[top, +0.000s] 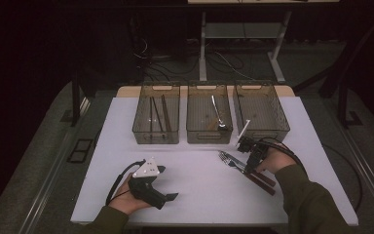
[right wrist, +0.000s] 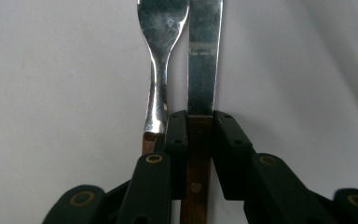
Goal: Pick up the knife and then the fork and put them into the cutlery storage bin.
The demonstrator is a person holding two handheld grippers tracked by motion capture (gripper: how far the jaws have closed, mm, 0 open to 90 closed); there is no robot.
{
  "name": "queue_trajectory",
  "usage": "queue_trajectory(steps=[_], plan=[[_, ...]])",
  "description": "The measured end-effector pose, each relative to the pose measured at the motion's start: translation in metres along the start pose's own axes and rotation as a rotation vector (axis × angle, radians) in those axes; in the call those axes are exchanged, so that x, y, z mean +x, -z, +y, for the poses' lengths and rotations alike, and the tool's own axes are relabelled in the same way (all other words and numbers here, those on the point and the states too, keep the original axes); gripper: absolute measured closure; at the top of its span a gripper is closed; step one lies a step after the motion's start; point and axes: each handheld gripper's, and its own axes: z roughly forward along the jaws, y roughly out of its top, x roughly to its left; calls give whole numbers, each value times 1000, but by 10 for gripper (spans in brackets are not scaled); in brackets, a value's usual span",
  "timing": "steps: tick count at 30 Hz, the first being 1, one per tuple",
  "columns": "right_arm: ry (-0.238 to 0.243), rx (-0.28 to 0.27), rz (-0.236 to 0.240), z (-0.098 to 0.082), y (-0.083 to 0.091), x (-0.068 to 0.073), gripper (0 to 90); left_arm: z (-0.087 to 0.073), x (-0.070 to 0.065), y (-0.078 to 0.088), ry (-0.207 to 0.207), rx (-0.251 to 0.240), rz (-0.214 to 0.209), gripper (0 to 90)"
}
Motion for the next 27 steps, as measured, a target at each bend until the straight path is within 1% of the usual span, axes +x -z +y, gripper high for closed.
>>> queue_trajectory(steps=[2, 3, 4, 7, 9, 11, 12, 16, 20, 22, 24, 27], plan=[[-6, 18, -12, 2, 0, 2, 768, 0, 0, 0, 1, -1, 1, 0], [-6, 16, -6, 3, 0, 3, 768, 0, 0, 0, 2, -1, 1, 0], [-4, 13, -12, 2, 0, 3, 769, 0, 0, 0, 3, -1, 1, 0], [5, -16, -6, -2, 1, 0, 769, 0, 0, 0, -1, -1, 1, 0], [-1, -39, 2, -7, 1, -1, 770, 0, 0, 0, -1, -3, 1, 0], [-11, -70, 4, -12, 4, -2, 769, 0, 1, 0, 2, -2, 3, 0], [-11, -93, 13, -15, 6, -3, 770, 0, 1, 0, 1, -2, 3, 0], [-20, -153, -1, -27, 10, -6, 770, 0, 1, 0, 5, -7, 5, 0], [-36, -242, 23, -40, 14, -8, 769, 0, 1, 0, 5, -7, 6, 0], [-40, -279, 28, -46, 15, -10, 770, 0, 1, 0, 4, -7, 5, 0], [-34, -304, 16, -50, 18, -12, 770, 0, 1, 0, 5, -6, 6, 0], [-29, -345, 41, -55, 19, -14, 770, 0, 1, 1, 8, -6, 9, 0]])
